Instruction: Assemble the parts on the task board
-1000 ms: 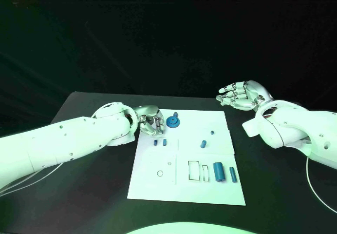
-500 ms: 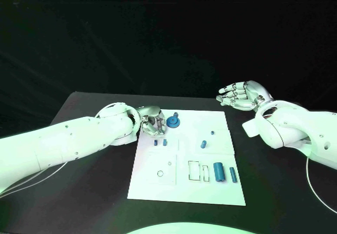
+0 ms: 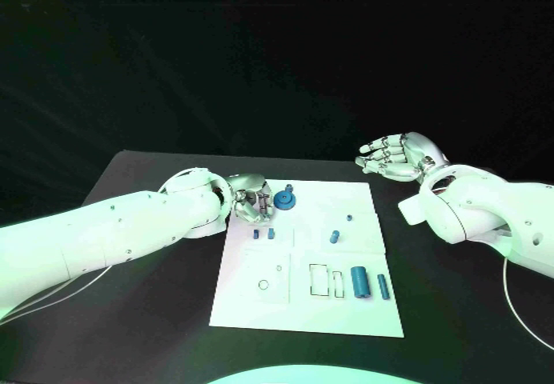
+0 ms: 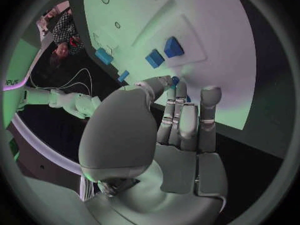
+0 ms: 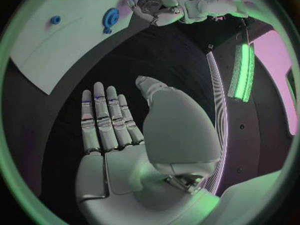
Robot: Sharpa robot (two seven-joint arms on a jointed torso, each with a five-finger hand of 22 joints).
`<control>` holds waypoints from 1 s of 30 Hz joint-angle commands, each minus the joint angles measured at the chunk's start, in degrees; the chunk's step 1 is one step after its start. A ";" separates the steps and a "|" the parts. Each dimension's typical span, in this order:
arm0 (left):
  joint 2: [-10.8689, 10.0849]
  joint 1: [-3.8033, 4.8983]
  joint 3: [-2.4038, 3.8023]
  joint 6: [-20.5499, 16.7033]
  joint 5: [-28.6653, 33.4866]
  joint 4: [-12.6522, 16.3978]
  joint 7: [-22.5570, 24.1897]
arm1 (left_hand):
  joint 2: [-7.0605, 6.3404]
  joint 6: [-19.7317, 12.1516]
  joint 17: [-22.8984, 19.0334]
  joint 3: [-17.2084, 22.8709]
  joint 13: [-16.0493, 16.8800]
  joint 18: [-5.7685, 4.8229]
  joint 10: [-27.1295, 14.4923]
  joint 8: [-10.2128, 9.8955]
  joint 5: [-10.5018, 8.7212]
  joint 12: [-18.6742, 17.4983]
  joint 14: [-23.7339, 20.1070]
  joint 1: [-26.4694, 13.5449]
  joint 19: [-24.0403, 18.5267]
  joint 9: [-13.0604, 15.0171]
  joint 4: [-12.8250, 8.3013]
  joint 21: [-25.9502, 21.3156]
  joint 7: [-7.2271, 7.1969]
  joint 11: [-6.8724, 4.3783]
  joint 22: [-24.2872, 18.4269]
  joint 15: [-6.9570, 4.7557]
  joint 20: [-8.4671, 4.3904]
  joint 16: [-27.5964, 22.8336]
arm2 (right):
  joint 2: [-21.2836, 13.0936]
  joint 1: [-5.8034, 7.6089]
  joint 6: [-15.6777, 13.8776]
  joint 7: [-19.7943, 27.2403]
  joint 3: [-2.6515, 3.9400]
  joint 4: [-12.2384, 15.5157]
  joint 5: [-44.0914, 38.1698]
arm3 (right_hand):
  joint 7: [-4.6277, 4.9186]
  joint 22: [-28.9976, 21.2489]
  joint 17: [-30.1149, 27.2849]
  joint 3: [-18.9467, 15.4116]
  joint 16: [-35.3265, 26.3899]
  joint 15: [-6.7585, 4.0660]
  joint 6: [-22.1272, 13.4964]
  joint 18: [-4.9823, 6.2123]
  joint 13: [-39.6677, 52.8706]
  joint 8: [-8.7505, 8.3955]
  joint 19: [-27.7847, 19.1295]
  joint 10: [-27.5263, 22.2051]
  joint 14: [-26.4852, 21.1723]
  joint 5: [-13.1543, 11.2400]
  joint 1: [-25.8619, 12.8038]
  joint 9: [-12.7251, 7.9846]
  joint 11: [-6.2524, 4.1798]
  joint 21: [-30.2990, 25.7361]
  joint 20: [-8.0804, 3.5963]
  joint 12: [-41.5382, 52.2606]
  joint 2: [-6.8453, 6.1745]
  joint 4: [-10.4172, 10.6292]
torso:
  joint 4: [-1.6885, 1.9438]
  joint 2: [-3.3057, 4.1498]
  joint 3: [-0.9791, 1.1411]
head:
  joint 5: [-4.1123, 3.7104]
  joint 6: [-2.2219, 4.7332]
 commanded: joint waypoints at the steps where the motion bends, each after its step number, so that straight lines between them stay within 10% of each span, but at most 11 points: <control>1: 0.19 -0.25 -0.12 1.62 -1.21 0.01 -1.31 | 0.34 0.05 0.03 0.02 -0.05 -0.32 0.31 -0.34 0.02 -0.31 -0.17 -0.05 -0.22 0.07 -0.29 -0.13 0.16 0.07 0.05 0.11 -0.01 0.13 | 0.02 -0.03 0.48 0.53 0.01 0.06 -0.25 | 3.87 -0.05 -0.05 0.02 -0.21 0.08 0.39 0.74 -0.09 0.21 -0.08 0.15 0.11 0.26 -0.04 -0.05 0.06 -0.07 0.01 -0.20 0.48 -0.20 | 0.01 0.01 0.00 | -0.06 -0.03; 30: 0.32 -0.32 -0.12 2.47 2.15 0.03 -1.90 | 1.04 -2.00 -1.06 0.85 -0.29 -0.13 -0.48 -3.03 0.04 -2.57 -1.08 -0.27 -1.36 -0.01 -0.81 -0.70 1.27 1.11 -0.66 0.93 0.55 -0.10 | -0.06 -0.05 0.61 0.62 0.01 0.05 -0.22 | 3.85 -0.25 -0.16 0.04 -0.28 0.07 0.47 0.75 -0.09 0.25 -0.13 0.23 0.22 0.25 -0.14 -0.10 0.04 -0.05 0.01 -0.19 0.49 -0.21 | 0.03 -0.04 -0.01 | -0.02 -0.14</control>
